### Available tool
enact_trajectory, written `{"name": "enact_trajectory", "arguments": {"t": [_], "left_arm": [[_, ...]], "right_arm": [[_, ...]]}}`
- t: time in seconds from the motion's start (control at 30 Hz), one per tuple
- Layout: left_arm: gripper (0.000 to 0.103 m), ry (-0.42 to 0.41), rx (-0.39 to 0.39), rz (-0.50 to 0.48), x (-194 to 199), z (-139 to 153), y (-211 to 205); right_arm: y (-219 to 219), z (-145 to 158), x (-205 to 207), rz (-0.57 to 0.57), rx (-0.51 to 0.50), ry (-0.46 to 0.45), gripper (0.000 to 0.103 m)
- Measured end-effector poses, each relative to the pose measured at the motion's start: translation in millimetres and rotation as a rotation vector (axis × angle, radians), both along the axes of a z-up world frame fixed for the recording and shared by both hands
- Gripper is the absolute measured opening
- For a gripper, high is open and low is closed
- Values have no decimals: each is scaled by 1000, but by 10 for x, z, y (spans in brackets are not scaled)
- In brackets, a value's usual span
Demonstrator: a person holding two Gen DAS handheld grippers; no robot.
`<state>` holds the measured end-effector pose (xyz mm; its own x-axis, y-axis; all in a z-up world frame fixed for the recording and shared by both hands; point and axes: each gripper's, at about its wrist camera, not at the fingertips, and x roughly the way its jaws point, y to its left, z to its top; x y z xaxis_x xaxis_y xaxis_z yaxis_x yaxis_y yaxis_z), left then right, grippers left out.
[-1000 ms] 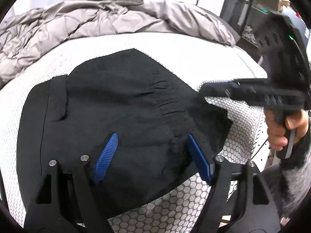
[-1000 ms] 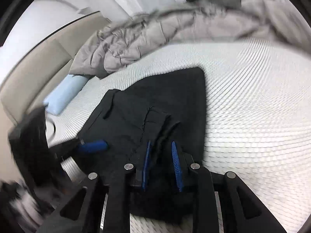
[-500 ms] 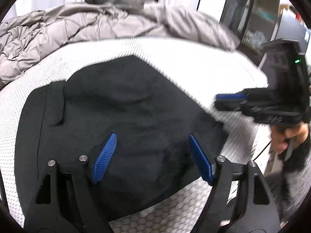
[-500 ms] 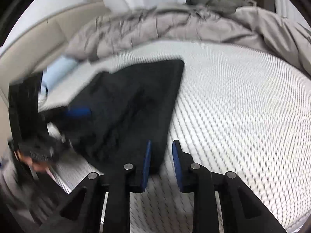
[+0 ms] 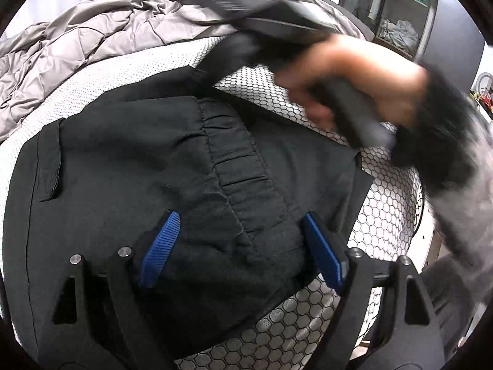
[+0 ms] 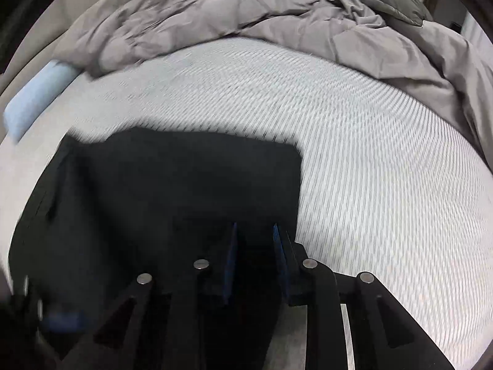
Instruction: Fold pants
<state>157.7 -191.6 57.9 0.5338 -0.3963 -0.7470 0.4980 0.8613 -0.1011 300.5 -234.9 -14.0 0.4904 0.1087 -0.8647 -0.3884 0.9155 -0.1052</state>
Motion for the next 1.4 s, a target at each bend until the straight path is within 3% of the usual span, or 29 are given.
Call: {"name": "enact_trajectory", "arguments": {"t": [0.13,0.2,0.23,0.3,0.37,0.47,0.53,0.63,0.7,0.73,0.83,0.93,1.0,1.07,1.13,1.23,1.3,1.4], "left_arm": [[81,14,-7,-15,-7,19,35],[81,26,-19,-18,23,27,61],[81,28,-20,-19,51,25,71],[81,21,-13,-20,57,20,54],[81,17,-12,-16,54,21,50],[81,22,-17,-6,20,21,60],[81,25,-19,-8,12,33,97],[81,28,-13,-7,-8,64,139],[81,29,-27,-10,-29,151,207],[81,18,-49,-7,-45,223,284],[81,-58,-101,49,-77,452,627],[82,-85,-121,215,7,489,1141],[82,-34,-132,326,96,359,1485],[82,5,-104,381,135,233,1673],[82,20,-90,412,107,183,1882],[82,14,-100,453,27,160,2143],[82,33,-113,474,60,104,2319],[81,99,-183,494,97,-32,2545]], "right_arm": [[96,116,287,-98,-36,-15,23],[276,315,115,-31,11,-61,24],[458,403,-5,56,58,-60,26],[751,399,-94,152,86,-15,28],[1060,223,-61,244,99,87,29],[1118,-101,79,196,-80,117,29],[846,-19,99,121,-127,54,29],[346,139,10,-50,-289,-44,30],[-22,327,-199,-150,-195,-37,30],[-129,456,-434,-143,-84,-39,30],[-77,621,-1042,-49,111,-82,43],[178,505,-1364,32,248,-53,46],[416,339,-1480,64,208,-43,52],[607,149,-1498,137,27,-47,52],[534,81,-1482,133,-58,-71,54],[170,170,-1553,62,-4,-64,66],[-106,276,-1690,21,45,-75,66],[-514,353,-1667,-31,215,-74,75]]}}
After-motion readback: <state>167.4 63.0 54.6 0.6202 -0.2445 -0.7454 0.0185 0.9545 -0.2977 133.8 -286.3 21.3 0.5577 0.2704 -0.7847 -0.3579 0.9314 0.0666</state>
